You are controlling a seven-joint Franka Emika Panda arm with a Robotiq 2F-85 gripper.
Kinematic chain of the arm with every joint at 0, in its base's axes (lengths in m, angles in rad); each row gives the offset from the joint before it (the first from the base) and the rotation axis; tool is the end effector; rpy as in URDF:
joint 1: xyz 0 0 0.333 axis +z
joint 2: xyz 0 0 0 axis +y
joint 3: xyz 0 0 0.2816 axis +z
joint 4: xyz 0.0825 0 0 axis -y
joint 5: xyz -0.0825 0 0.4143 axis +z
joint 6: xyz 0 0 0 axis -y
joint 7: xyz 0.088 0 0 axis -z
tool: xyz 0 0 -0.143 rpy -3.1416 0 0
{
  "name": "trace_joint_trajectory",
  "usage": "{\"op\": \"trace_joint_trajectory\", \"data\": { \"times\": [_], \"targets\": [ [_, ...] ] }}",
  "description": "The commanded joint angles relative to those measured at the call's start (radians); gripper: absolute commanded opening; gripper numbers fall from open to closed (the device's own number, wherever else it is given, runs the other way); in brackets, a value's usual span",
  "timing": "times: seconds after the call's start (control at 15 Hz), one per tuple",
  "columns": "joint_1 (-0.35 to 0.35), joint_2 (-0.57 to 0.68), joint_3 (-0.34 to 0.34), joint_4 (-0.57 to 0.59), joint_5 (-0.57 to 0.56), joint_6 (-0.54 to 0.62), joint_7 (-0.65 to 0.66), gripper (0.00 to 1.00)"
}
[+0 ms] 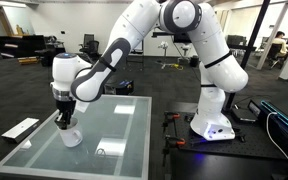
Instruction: Take the green pen out of the white mug and place it on the table
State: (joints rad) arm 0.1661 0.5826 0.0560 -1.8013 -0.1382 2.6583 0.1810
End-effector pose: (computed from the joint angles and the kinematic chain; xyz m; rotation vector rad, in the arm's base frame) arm 0.6749 0.1528 0.1652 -3.0981 -0.2189 -0.4387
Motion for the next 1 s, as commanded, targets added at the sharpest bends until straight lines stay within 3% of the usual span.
{"op": "trace_joint_trajectory", "data": {
  "times": [0.0, 0.53, 0.93],
  "targets": [
    [0.006, 0.017, -0.009, 0.026, 0.016, -0.004, -0.033, 0.35],
    [0.009, 0.030, -0.010, 0.028, 0.012, 0.011, -0.034, 0.37],
    [0.007, 0.036, -0.008, 0.032, 0.014, 0.008, -0.037, 0.27]
  ]
}}
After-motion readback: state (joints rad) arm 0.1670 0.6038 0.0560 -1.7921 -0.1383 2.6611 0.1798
